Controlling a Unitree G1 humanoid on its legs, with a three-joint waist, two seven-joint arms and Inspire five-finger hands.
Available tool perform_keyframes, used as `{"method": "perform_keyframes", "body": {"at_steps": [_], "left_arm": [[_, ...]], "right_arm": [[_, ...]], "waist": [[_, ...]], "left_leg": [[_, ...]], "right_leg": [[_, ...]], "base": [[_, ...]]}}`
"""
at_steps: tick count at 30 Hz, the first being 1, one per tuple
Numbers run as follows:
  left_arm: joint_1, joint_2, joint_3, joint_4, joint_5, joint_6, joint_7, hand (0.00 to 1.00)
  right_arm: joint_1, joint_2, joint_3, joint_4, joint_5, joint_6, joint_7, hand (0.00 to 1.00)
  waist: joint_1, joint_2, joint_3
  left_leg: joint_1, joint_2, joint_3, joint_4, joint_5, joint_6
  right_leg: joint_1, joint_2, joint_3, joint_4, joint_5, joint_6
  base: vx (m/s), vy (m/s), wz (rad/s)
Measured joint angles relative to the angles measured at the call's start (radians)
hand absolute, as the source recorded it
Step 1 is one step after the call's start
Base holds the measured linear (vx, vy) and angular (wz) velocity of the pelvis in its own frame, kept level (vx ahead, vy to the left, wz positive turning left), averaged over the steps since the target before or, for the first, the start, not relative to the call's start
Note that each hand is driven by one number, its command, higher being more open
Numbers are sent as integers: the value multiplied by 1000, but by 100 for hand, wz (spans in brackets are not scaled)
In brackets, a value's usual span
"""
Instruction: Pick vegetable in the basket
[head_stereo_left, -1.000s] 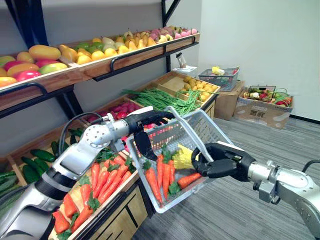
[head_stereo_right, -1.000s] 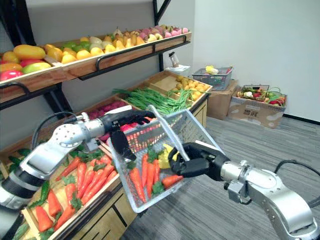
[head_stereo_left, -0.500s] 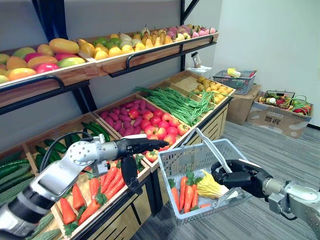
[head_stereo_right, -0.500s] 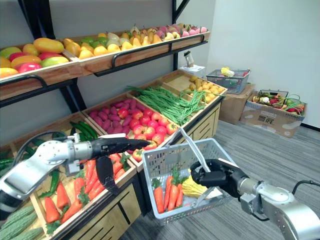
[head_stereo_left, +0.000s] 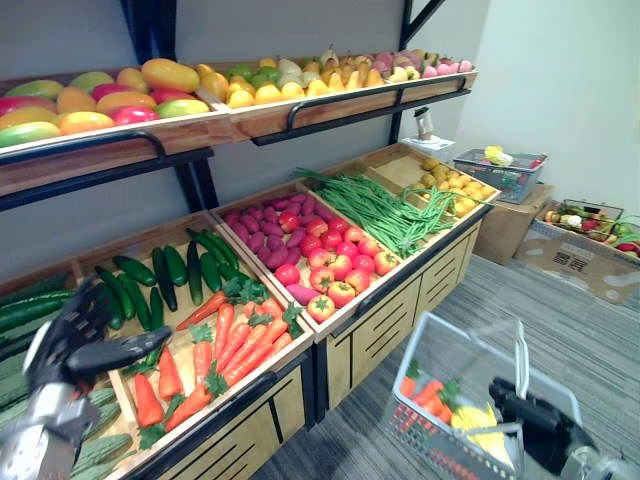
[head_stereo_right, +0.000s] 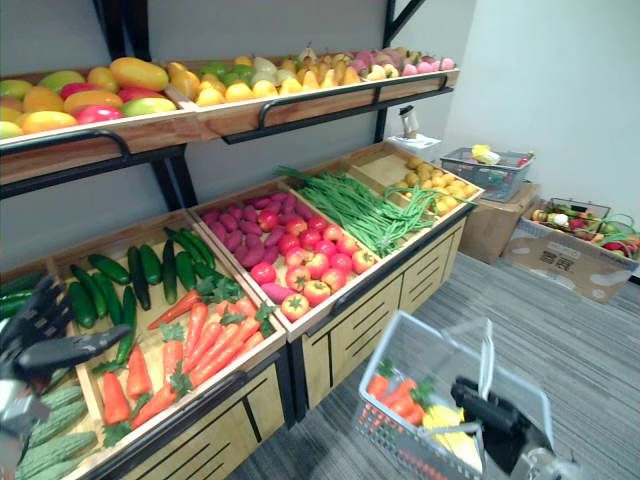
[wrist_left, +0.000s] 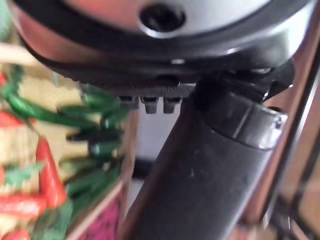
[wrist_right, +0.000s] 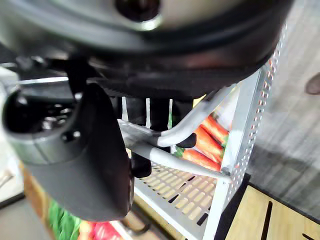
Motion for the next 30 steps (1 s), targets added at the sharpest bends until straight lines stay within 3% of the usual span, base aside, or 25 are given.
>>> {"method": "perform_keyframes", "body": {"at_steps": [3,6,8,11,14,17,21,24,25,27,30], "left_arm": [[25,-69,16,16,-16,-77,115,100],[26,-124,25,96,-58,-203,313,100],[28,-160,26,144,-61,-263,398,100],[25,-215,26,289,-210,-398,496,100],[31,-264,31,410,-257,-488,581,100],[40,-303,32,577,-258,-528,627,100],[50,-329,36,820,-344,-516,569,100],[56,-335,42,928,-400,-445,472,100],[58,-339,38,976,-408,-391,398,100],[61,-343,19,1002,-404,-329,330,100],[56,-347,-98,1019,-348,-244,216,100]], "right_arm": [[6,53,17,93,-1,-3,-57,0],[-4,91,122,230,0,-59,-90,0],[-5,113,142,259,18,-84,-100,0],[-20,132,164,325,43,-143,-102,0],[-39,147,180,381,44,-187,-116,0],[-58,173,180,469,44,-245,-117,0],[-92,195,174,596,45,-326,-91,0],[-108,208,154,673,47,-357,-81,0],[-116,209,152,715,57,-373,-75,0],[-123,212,149,755,56,-389,-72,0],[-124,213,119,803,55,-429,-75,0]], "waist": [[20,-5,16],[31,-15,25],[36,-17,25],[48,-26,29],[60,-37,31],[78,-55,32],[78,-58,34],[78,-56,34],[78,-52,35],[78,-46,40],[77,-35,43]], "left_leg": [[-2,-4,-48,3,1,2],[-22,-8,-101,16,3,6],[-21,-11,-113,15,5,7],[-19,-24,-140,-7,23,10],[-13,-28,-150,-28,36,9],[-2,-29,-165,-49,48,5],[19,-32,-171,-84,64,2],[30,-34,-177,-112,78,-1],[41,-34,-177,-126,84,-2],[51,-33,-178,-132,85,-3],[59,-33,-178,-139,85,-3]], "right_leg": [[27,-4,-31,-11,0,0],[46,-9,-74,-23,-4,-4],[54,-12,-91,-24,-6,-7],[62,-21,-117,-24,-11,-16],[66,-23,-131,-26,-12,-16],[77,-22,-150,-27,-17,-19],[88,-23,-160,-26,-25,-17],[88,-22,-166,-25,-30,-15],[92,-20,-166,-23,-34,-18],[100,-19,-167,-22,-37,-18],[102,-19,-166,-18,-41,-18]], "base": [[13,-3,38],[-29,-15,43],[-32,2,20],[-32,7,24],[-15,-9,16],[3,-23,16],[5,-15,7],[13,-16,6],[0,0,0],[0,0,0],[0,0,0]]}}
